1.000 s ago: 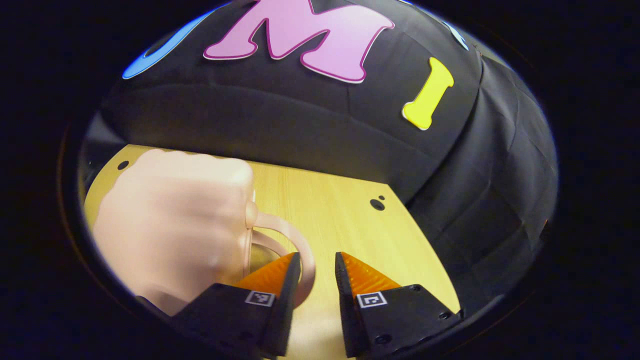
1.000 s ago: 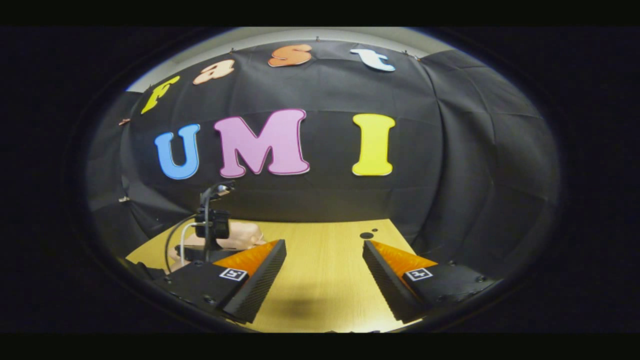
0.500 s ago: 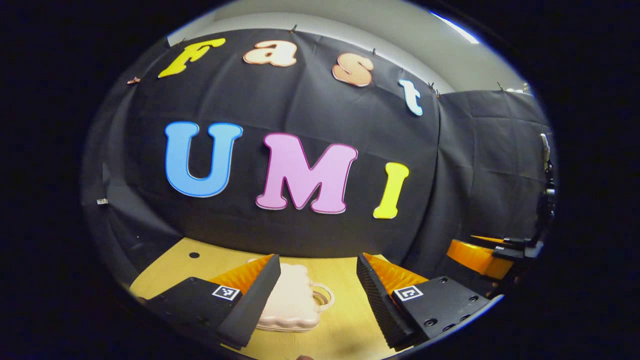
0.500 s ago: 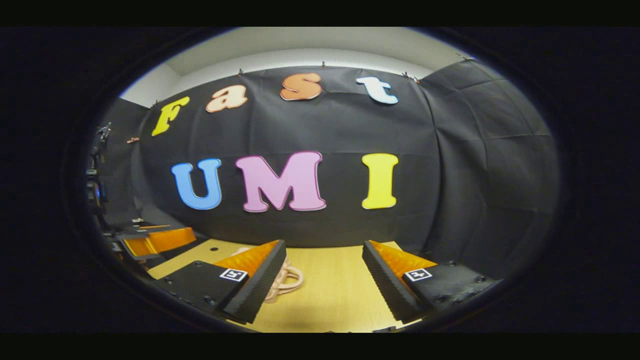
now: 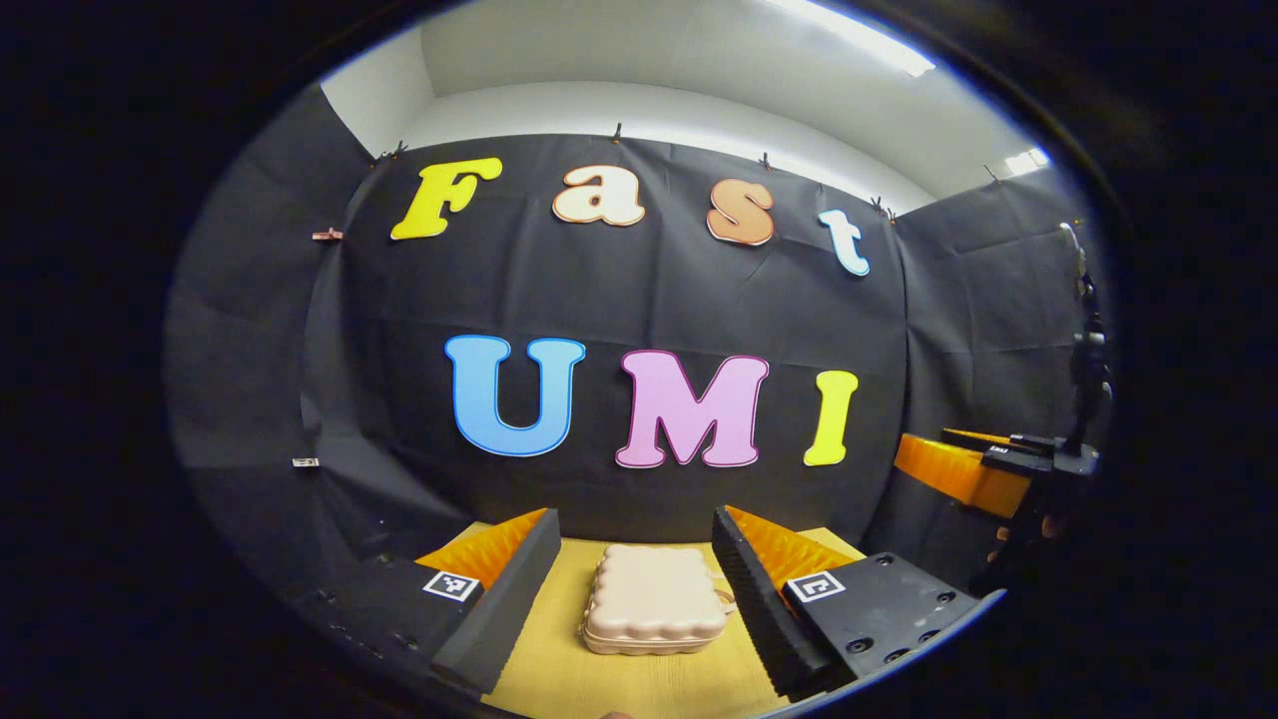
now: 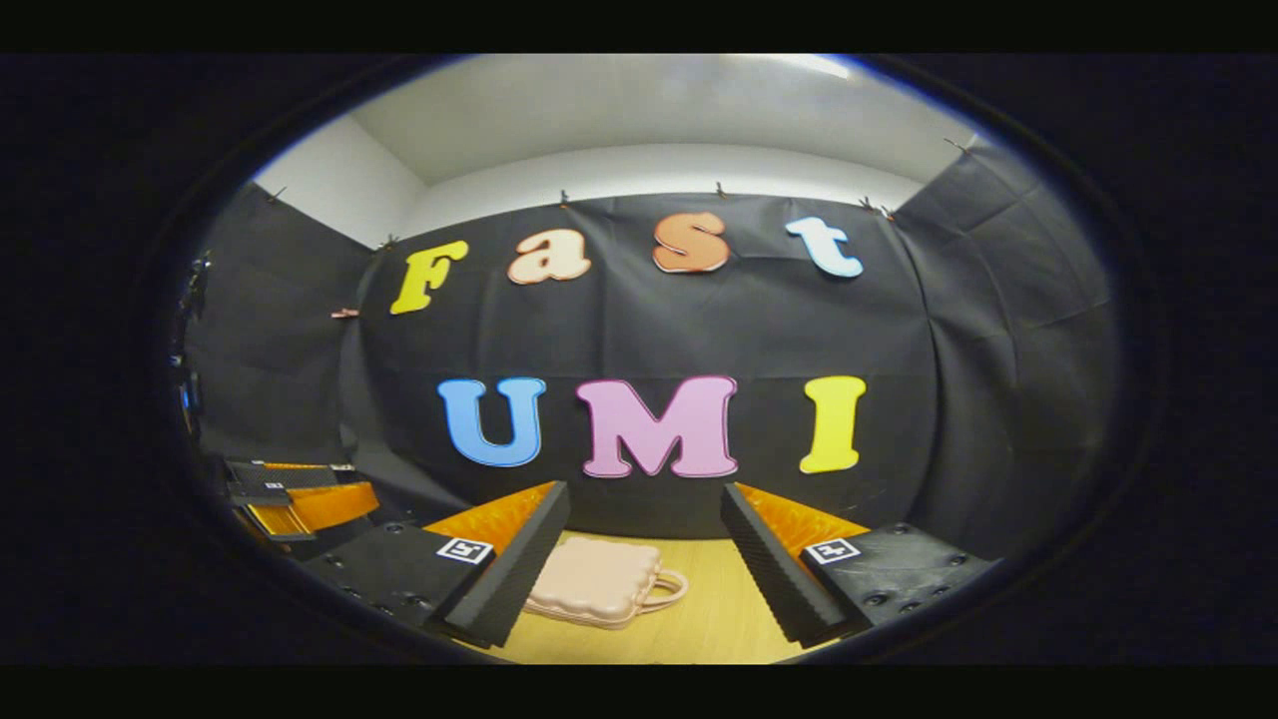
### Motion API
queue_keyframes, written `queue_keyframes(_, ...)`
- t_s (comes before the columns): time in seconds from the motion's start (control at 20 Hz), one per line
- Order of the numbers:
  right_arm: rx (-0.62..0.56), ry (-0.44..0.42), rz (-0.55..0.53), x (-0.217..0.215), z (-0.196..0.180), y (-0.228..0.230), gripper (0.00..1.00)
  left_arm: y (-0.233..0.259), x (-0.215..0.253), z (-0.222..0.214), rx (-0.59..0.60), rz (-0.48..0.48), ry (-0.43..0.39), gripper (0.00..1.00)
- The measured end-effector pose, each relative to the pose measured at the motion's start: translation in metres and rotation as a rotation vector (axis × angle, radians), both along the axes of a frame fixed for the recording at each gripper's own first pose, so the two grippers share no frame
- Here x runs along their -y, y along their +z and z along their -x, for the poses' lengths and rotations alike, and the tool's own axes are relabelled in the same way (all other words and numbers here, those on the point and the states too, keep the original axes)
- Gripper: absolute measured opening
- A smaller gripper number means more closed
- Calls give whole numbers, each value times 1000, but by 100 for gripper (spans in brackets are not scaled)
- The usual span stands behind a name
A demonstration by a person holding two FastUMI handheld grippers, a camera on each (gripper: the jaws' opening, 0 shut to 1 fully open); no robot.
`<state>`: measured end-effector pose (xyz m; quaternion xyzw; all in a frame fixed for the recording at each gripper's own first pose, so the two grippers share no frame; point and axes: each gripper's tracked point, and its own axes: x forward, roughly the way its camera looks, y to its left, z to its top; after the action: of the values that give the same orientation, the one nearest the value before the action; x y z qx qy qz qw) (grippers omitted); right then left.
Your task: First open the suitcase, pack the skin care products into it, and then close the suitcase.
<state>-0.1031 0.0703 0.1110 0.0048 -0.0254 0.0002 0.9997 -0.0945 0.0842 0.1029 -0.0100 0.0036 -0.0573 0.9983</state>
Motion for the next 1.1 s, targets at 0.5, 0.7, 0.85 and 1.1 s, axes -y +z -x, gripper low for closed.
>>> queue_keyframes(0.5,-61,103,-7,-22,14,-25,97,3,2,26,0,14,32,96)
queue_keyframes(0.7,-102,136,-43,-14,0,-31,94,0,-10,29,-27,61,122,96)
queue_keyframes(0.85,-128,175,-63,-18,0,-37,96,-1,-12,39,-33,82,147,96)
queue_keyframes(1.1,-123,215,-31,-29,3,-36,97,-1,-17,45,-48,93,186,96)
